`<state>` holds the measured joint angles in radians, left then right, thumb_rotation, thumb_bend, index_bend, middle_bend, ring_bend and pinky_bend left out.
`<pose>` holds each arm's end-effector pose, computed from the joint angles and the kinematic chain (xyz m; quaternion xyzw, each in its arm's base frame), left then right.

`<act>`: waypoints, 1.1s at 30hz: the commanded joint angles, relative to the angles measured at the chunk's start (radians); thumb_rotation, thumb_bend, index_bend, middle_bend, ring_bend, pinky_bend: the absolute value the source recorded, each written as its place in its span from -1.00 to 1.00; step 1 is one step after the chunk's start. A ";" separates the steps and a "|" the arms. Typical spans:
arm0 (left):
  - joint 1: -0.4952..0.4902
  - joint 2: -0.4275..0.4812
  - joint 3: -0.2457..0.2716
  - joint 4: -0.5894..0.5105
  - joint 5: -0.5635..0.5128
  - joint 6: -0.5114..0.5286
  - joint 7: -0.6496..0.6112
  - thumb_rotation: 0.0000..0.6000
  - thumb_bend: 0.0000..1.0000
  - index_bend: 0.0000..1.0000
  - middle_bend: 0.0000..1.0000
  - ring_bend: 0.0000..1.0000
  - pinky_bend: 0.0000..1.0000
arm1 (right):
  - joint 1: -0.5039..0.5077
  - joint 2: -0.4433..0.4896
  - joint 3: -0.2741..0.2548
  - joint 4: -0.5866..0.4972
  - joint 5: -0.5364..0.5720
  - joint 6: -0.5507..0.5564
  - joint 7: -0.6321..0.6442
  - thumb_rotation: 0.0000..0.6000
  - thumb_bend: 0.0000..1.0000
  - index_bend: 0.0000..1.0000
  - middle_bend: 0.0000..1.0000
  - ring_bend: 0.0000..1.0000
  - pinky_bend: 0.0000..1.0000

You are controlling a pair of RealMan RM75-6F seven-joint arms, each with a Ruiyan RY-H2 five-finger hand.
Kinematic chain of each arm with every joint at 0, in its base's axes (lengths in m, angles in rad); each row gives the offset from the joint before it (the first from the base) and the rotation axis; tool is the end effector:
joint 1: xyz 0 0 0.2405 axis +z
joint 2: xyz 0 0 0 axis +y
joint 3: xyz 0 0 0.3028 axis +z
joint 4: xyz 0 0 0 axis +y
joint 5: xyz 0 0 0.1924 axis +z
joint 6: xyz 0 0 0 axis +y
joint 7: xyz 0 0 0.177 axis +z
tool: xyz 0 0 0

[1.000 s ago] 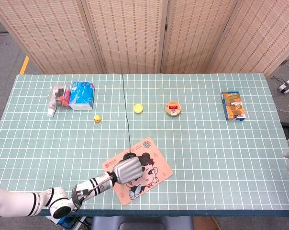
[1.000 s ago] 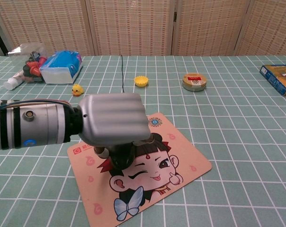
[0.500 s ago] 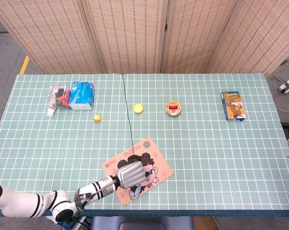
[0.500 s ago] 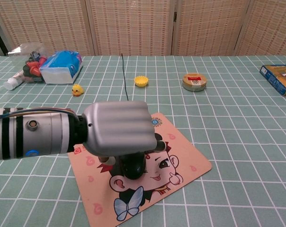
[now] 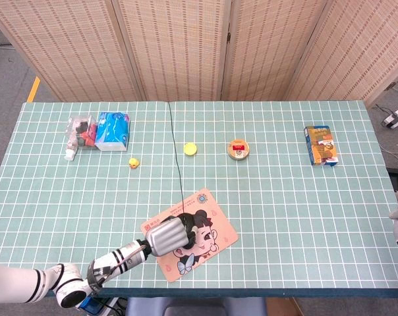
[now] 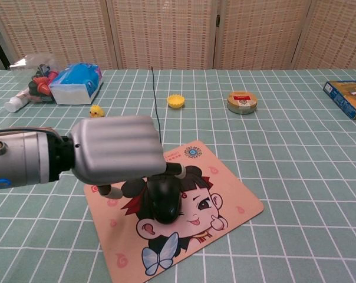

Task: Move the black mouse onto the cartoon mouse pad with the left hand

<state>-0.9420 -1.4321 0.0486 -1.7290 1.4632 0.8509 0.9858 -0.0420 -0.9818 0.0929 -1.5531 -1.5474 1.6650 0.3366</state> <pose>-0.0869 0.3188 -0.0330 -0.9145 0.1084 -0.2578 0.2925 -0.3536 -0.1770 0.2809 0.5237 -0.3772 0.4738 0.5992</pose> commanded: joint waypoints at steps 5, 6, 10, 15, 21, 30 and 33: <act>0.094 0.119 0.096 0.118 0.264 0.218 -0.344 1.00 -0.78 -0.38 1.00 1.00 1.00 | 0.011 -0.006 -0.005 -0.013 -0.004 -0.021 -0.038 1.00 -0.40 0.01 -0.05 -0.11 0.19; 0.104 0.127 0.103 0.132 0.284 0.243 -0.377 1.00 -0.78 -0.37 1.00 1.00 1.00 | 0.012 -0.007 -0.006 -0.015 -0.005 -0.023 -0.044 1.00 -0.40 0.01 -0.05 -0.11 0.19; 0.158 0.156 0.115 0.196 0.332 0.356 -0.505 1.00 -0.78 -0.33 1.00 1.00 1.00 | 0.019 -0.014 -0.011 -0.025 -0.010 -0.037 -0.076 1.00 -0.40 0.01 -0.05 -0.11 0.19; 0.232 0.169 0.111 0.259 0.319 0.455 -0.624 1.00 -0.78 -0.31 1.00 0.96 1.00 | 0.030 -0.022 -0.019 -0.034 -0.017 -0.057 -0.112 1.00 -0.40 0.01 -0.05 -0.11 0.19; 0.335 0.151 0.082 0.352 0.248 0.548 -0.732 1.00 -0.78 -0.30 0.88 0.84 1.00 | 0.045 -0.032 -0.024 -0.044 -0.017 -0.086 -0.152 1.00 -0.40 0.01 -0.05 -0.11 0.19; 0.480 0.154 0.039 0.372 0.118 0.628 -0.839 1.00 -0.78 -0.17 0.39 0.58 1.00 | 0.063 -0.050 -0.024 -0.053 0.002 -0.123 -0.212 1.00 -0.40 0.01 -0.05 -0.11 0.19; 0.529 0.198 0.033 0.295 0.046 0.621 -0.826 1.00 -0.78 -0.12 0.36 0.56 1.00 | 0.068 -0.056 -0.024 -0.057 0.009 -0.134 -0.231 1.00 -0.40 0.01 -0.05 -0.11 0.19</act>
<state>-0.4510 -1.2685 0.0918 -1.3773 1.5626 1.4720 0.1575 0.0234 -1.0350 0.0690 -1.6079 -1.5411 1.5353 0.1106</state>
